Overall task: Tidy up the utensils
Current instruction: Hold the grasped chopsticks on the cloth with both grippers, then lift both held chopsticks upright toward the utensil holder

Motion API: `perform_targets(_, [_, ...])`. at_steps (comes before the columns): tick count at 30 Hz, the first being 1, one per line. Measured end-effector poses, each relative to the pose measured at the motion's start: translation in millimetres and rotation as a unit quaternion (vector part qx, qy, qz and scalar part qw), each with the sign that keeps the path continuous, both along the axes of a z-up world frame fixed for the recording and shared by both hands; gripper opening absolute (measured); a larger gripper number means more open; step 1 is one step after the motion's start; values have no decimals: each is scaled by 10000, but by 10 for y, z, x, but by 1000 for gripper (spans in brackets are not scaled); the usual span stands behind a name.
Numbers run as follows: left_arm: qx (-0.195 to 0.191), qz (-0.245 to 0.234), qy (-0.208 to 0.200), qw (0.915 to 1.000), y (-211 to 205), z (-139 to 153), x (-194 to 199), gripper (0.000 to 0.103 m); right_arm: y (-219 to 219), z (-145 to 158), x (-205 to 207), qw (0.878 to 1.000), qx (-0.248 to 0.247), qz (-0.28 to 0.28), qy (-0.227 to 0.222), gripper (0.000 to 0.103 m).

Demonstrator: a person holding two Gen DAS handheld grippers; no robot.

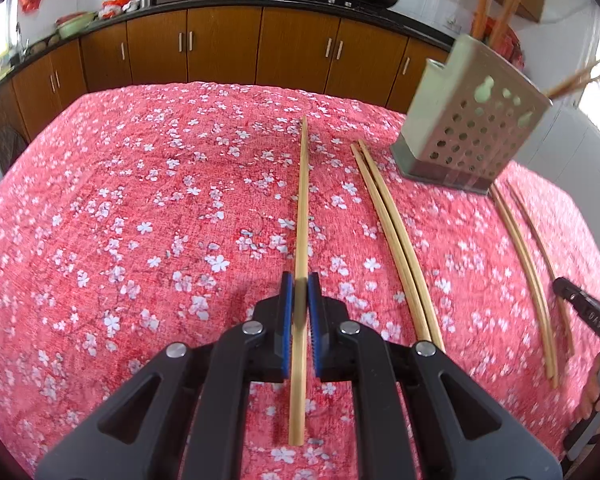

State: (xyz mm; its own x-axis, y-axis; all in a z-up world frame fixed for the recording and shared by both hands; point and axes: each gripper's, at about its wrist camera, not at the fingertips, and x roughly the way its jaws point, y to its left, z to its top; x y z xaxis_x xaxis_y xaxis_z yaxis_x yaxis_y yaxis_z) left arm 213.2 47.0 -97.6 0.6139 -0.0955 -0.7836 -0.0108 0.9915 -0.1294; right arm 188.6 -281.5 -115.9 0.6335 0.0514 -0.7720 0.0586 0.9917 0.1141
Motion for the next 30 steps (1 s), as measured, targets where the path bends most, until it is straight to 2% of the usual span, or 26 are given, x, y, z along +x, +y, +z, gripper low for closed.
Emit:
perform_targets(8, [226, -119, 21, 9997, -55, 14, -195, 11, 2, 19, -103, 10000, 33, 36, 9, 8])
perform_targets(13, [308, -164, 53, 9994, -35, 49, -210, 8, -10, 82, -128, 9999, 62, 44, -89, 8])
perform_targets(21, [214, -158, -568, 9980, -23, 498, -334, 8, -104, 456, -320, 9964, 111, -50, -838, 8])
perform_targets(30, [-7, -27, -1290, 9916, -5, 967, -454, 8, -145, 824, -403, 9872, 129, -145, -1580, 8])
